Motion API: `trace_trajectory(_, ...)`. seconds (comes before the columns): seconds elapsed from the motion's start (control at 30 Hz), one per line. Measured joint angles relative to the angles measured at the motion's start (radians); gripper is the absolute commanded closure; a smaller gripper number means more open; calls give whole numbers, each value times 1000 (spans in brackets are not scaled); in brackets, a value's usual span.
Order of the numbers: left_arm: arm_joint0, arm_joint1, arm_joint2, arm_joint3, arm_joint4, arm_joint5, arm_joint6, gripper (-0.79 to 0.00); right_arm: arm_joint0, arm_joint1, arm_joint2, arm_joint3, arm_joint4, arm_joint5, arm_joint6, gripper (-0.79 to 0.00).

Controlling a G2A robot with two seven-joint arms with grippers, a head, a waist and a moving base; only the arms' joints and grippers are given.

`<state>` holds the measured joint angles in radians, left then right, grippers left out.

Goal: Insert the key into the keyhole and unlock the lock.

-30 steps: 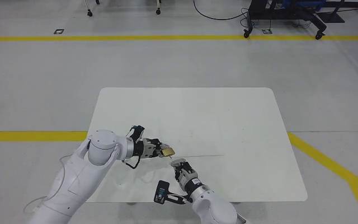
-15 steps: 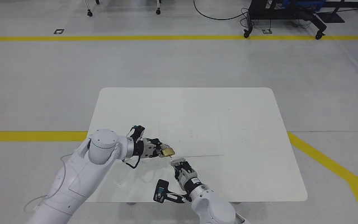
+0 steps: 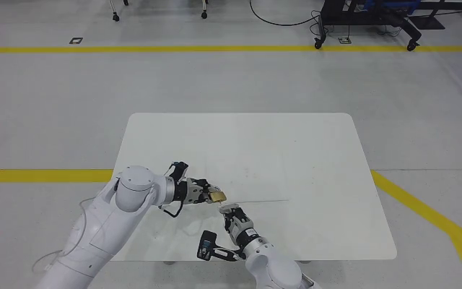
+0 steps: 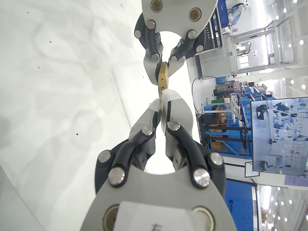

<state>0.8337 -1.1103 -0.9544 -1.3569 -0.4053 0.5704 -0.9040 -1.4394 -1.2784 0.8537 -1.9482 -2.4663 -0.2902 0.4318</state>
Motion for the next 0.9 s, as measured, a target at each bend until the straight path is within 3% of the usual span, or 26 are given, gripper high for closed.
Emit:
trace_trajectory(0.77, -1, -1, 5, 13, -20, -9, -23, 0, 3, -18, 19, 11, 32, -18, 8, 0)
trace_trajectory(0.83, -2, -2, 5, 15, -21, -12, -23, 0, 4, -20, 25, 9, 47, -26, 10, -179)
trace_trajectory(0.9, -2, -2, 6, 15, -20, -12, -23, 0, 4, -21, 28, 7, 53, -29, 13, -200)
